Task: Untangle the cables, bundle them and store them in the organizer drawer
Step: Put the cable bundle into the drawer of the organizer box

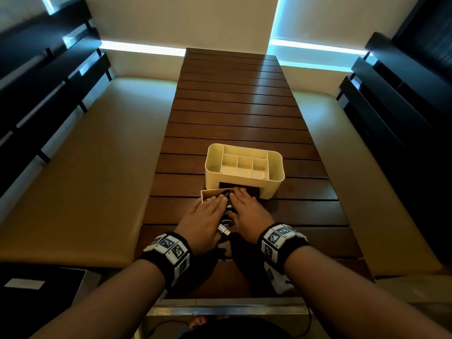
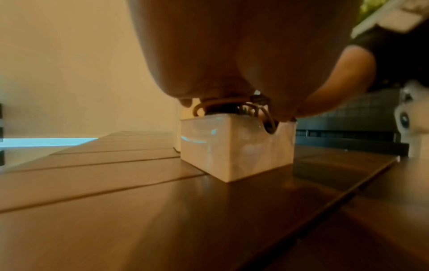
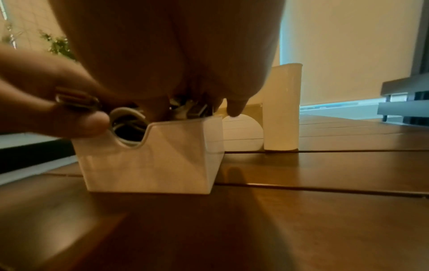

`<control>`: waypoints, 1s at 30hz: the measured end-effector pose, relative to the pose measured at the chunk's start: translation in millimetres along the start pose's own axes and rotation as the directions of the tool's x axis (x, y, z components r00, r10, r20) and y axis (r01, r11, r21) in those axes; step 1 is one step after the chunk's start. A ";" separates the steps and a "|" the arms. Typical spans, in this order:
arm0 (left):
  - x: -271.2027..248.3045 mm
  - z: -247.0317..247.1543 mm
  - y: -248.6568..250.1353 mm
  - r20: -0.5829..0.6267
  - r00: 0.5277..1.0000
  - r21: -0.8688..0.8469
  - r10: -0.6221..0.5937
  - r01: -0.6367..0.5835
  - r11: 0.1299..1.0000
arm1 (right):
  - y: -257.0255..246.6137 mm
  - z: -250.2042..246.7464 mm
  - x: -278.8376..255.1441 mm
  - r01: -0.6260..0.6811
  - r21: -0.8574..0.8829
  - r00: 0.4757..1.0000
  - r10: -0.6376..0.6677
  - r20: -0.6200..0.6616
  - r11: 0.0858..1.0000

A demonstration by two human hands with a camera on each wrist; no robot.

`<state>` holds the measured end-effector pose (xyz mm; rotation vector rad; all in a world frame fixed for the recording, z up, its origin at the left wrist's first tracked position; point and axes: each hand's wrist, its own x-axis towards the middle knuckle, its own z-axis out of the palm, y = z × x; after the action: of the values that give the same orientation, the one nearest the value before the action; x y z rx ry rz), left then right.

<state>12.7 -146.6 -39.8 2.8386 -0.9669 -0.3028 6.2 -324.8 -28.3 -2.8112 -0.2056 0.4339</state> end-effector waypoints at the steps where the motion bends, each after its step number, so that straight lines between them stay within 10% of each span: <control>1: -0.2 1.5 1.4 0.010 1.000 0.020 -0.006 0.006 1.000 | -0.1 -2.8 0.1 0.000 0.073 1.000 -0.002 0.032 0.997; 5: 1.6 -1.1 7.4 0.024 0.999 0.047 -0.044 0.043 0.998 | 9.9 -10.7 -6.3 0.022 0.288 0.998 -0.037 0.048 0.957; 8: 2.5 -2.8 12.5 0.051 0.996 0.049 -0.077 0.075 0.996 | 23.1 0.6 -11.2 0.069 0.344 0.977 0.006 -0.212 0.936; 15: 12.3 -5.6 25.2 0.071 0.988 0.093 -0.138 0.132 0.987 | 23.2 18.6 -23.4 0.212 0.034 0.845 -0.166 -0.508 0.977; 30: 21.8 -13.8 11.9 0.210 0.964 -0.152 -0.163 0.197 0.969 | 23.7 20.6 -24.8 0.134 -0.137 0.879 -0.182 -0.441 0.981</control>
<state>25.7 -168.6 -27.4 2.7788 -0.6727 -0.6638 -21.4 -346.4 -47.6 -2.8680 -0.3598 -0.2810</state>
